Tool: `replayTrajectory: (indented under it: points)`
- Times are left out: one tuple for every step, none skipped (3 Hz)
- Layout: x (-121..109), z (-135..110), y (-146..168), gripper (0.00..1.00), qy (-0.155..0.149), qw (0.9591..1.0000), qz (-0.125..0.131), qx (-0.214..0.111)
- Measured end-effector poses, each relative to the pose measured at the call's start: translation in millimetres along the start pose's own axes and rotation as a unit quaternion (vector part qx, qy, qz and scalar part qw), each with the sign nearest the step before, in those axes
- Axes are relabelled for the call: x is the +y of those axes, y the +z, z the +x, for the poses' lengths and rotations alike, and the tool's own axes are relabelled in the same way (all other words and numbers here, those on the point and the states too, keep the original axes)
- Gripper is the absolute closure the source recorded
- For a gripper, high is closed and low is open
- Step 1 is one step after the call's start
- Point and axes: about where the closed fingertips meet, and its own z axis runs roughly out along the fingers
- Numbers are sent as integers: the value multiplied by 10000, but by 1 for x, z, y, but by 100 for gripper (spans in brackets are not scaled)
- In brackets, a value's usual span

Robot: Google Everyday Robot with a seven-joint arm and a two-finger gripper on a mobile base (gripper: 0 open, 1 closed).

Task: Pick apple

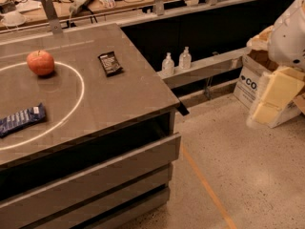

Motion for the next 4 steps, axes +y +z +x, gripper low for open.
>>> replayTrajectory:
  points:
    - [-9, -70, 13, 0, -87, 9937, -56, -1118]
    - [-22, -157, 29, 0, -95, 9764, -245, -2146]
    - [-20, -156, 26, 0, -92, 9772, -214, -2109]
    - [-23, -158, 36, 0, 146, 9729, -64, -2305]
